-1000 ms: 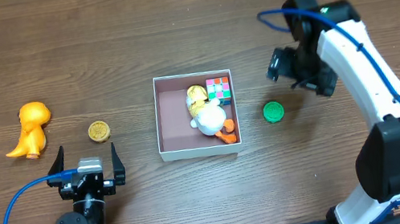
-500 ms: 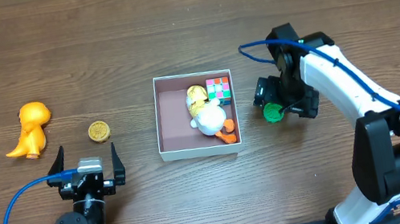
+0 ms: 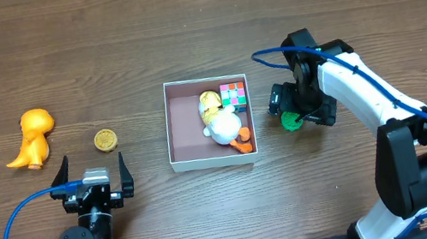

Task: Pack container
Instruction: 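Lower the right gripper and close it on the green lid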

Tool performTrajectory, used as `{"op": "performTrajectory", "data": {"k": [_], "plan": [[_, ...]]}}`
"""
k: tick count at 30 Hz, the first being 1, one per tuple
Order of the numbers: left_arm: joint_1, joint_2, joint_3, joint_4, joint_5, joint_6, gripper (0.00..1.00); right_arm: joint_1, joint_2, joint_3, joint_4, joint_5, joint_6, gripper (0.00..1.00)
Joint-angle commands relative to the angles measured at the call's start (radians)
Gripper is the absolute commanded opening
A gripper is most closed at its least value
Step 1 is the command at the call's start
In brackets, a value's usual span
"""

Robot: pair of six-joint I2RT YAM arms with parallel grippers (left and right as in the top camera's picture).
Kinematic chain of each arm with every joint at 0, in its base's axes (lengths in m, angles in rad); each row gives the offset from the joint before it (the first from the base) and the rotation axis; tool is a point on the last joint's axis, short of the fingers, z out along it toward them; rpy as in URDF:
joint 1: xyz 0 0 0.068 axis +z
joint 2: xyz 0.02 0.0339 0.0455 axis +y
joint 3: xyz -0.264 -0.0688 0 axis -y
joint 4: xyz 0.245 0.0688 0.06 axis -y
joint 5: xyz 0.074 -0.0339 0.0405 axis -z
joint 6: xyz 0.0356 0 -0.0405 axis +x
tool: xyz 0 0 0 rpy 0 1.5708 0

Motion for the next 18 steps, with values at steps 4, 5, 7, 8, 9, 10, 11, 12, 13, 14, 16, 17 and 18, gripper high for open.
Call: {"op": "performTrajectory", "data": {"k": [4, 5, 7, 8, 9, 10, 11, 12, 13, 14, 16, 17, 18], "plan": [[0.01, 0.0, -0.004, 0.0, -0.01, -0.01, 1.0, 0.035, -0.003, -0.01, 0.026, -0.001, -0.01, 1.0], [0.01, 0.0, -0.004, 0.0, -0.01, -0.01, 1.0, 0.035, -0.001, -0.01, 0.031, -0.001, -0.01, 1.0], [0.01, 0.0, -0.004, 0.0, -0.01, -0.01, 1.0, 0.034, 0.009, -0.01, 0.04, 0.007, -0.01, 1.0], [0.01, 0.0, -0.004, 0.0, -0.01, -0.01, 1.0, 0.034, 0.017, -0.01, 0.043, 0.015, -0.01, 1.0], [0.01, 0.0, -0.004, 0.0, -0.01, -0.01, 1.0, 0.034, 0.027, -0.01, 0.044, 0.027, -0.01, 1.0], [0.01, 0.0, -0.004, 0.0, -0.01, -0.01, 1.0, 0.034, 0.04, -0.01, 0.044, 0.039, -0.01, 1.0], [0.01, 0.0, -0.004, 0.0, -0.01, -0.01, 1.0, 0.034, 0.049, -0.01, 0.045, 0.044, -0.01, 1.0], [0.01, 0.0, -0.004, 0.0, -0.01, -0.01, 1.0, 0.034, 0.061, -0.01, 0.048, 0.044, -0.01, 1.0], [0.01, 0.0, -0.004, 0.0, -0.01, -0.01, 1.0, 0.033, 0.072, -0.01, 0.05, 0.043, -0.01, 1.0], [0.01, 0.0, -0.004, 0.0, -0.01, -0.01, 1.0, 0.034, 0.085, -0.01, 0.052, 0.043, -0.01, 1.0], [0.01, 0.0, -0.004, 0.0, -0.01, -0.01, 1.0, 0.034, 0.106, -0.01, 0.052, 0.043, -0.01, 1.0], [0.01, 0.0, -0.004, 0.0, -0.01, -0.01, 1.0, 0.034, 0.115, -0.01, 0.051, 0.043, -0.01, 1.0], [0.01, 0.0, -0.004, 0.0, -0.01, -0.01, 1.0, 0.034, 0.126, -0.01, 0.051, 0.043, -0.01, 1.0]]}}
